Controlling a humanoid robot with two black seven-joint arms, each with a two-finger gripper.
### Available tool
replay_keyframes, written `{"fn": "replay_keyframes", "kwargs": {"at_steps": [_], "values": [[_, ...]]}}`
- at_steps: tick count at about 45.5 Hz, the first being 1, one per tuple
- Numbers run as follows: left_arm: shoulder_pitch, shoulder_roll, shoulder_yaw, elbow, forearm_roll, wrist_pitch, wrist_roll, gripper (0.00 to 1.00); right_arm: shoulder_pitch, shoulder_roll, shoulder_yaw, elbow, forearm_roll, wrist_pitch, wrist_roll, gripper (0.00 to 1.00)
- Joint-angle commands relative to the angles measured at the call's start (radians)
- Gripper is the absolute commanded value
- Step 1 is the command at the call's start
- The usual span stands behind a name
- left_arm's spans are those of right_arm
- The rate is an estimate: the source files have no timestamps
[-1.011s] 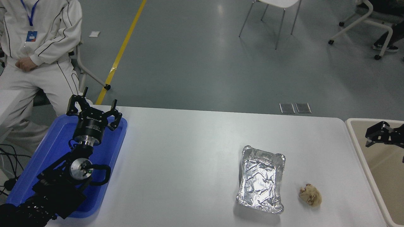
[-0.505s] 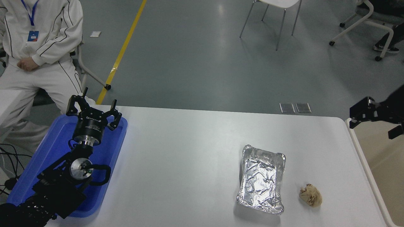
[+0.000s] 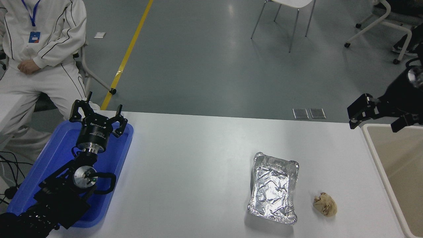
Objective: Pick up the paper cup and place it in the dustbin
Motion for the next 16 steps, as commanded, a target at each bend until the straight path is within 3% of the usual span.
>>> {"fn": "replay_keyframes", "kwargs": {"at_steps": [1, 16], "values": [[0.0, 0.0, 0.001, 0.0, 0.0, 0.0, 0.0, 1.0, 0.008, 0.013, 0.031, 0.005, -0.026, 0.001, 0.0, 1.0], [0.0, 0.0, -0.001, 0.0, 0.0, 0.0, 0.0, 1.0, 0.015, 0.011, 0.034, 0.001, -0.025, 0.001, 0.0, 1.0]]}}
